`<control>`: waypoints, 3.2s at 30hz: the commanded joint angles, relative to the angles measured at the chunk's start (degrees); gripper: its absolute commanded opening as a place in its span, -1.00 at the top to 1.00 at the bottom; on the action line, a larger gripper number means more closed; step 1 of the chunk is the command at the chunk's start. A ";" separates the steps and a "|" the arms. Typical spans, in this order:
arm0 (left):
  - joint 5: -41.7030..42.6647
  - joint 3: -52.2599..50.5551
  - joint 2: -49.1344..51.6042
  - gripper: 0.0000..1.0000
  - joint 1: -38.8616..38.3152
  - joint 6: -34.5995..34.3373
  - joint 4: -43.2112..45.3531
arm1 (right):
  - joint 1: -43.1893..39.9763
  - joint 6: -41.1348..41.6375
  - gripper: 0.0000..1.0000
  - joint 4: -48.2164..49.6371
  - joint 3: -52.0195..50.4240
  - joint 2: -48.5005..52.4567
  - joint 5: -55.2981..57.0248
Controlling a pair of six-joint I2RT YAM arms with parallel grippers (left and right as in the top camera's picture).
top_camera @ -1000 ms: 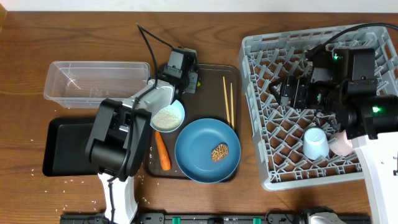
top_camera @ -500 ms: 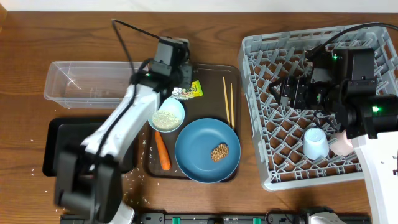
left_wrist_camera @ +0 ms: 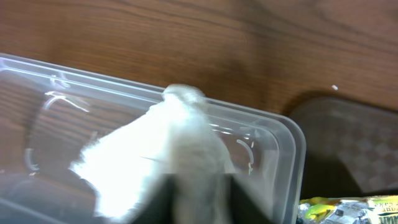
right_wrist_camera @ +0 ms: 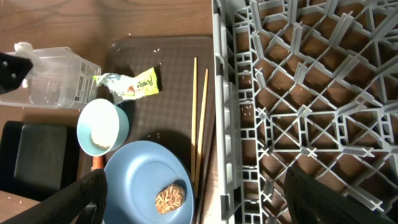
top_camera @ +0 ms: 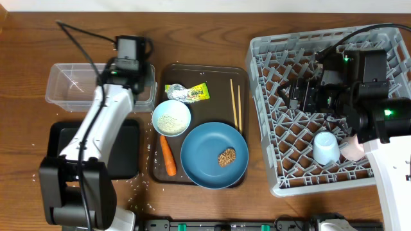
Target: Sort waste into correct bins and load items into the dishwasher rack
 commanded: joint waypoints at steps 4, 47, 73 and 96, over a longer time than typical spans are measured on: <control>17.88 -0.11 0.00 -0.41 -2.19 -1.18 -1.07 | 0.74 0.68 -0.68 -0.09 0.02 0.07 0.15; 12.96 -0.09 20.52 0.88 -19.61 13.55 15.85 | 0.74 0.68 -0.69 -1.18 0.02 0.07 0.17; 10.32 0.15 0.92 0.88 -18.88 8.41 7.67 | 0.74 0.68 -0.70 -0.94 0.02 0.07 0.17; -0.28 0.28 -11.89 0.88 -10.58 10.05 7.39 | 0.74 0.68 -0.72 -1.07 0.02 0.07 0.15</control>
